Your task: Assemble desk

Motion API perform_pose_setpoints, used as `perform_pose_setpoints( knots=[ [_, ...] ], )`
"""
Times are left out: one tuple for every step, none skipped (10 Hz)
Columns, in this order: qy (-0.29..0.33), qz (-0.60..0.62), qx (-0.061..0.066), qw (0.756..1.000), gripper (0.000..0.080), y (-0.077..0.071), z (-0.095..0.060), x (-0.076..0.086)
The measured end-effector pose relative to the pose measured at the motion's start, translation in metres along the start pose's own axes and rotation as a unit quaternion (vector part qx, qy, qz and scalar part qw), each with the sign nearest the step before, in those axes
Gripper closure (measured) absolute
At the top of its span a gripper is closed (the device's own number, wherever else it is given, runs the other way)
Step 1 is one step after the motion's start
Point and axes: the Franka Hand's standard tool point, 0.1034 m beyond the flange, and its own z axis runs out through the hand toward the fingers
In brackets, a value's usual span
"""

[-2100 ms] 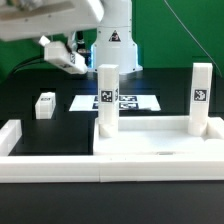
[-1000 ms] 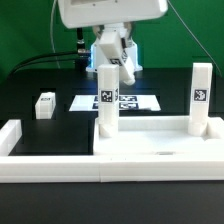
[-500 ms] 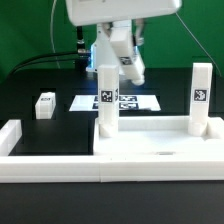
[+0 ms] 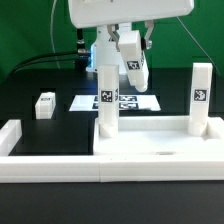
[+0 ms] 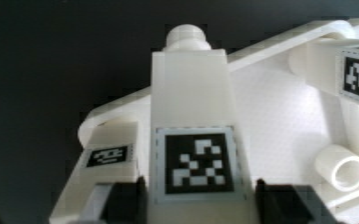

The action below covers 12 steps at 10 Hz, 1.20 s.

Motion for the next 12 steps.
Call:
perform_pose_setpoints(
  knots=[
    [0.008,-0.025,-0.007,1.000,0.0512,-0.014,-0.003,0.010],
    [0.018,-0.059,-0.007,0.998,0.0512,-0.031,-0.006,0.029],
    [0.023,-0.094,-0.011,0.995,0.0512,-0.038,-0.006,0.044],
    [0.026,-0.112,-0.012,0.993,0.0512,-0.041,-0.006,0.049],
    [0.037,-0.110,-0.012,0.993,0.0512,-0.040,-0.006,0.050],
    [0.036,-0.110,-0.013,0.993,0.0512,-0.039,-0.005,0.050],
    [0.056,-0.111,-0.012,0.992,0.0512,-0.040,-0.006,0.054],
    [0.107,-0.115,-0.011,0.988,0.0512,-0.042,-0.006,0.060],
    [0.132,-0.123,-0.012,0.983,0.0512,-0.048,-0.003,0.062],
    [0.152,-0.132,-0.012,0.979,0.0512,-0.059,0.001,0.071],
    [0.169,-0.140,-0.012,0.976,0.0512,-0.066,0.006,0.076],
    [0.164,-0.139,-0.013,0.977,0.0512,-0.065,0.007,0.074]
  ],
)
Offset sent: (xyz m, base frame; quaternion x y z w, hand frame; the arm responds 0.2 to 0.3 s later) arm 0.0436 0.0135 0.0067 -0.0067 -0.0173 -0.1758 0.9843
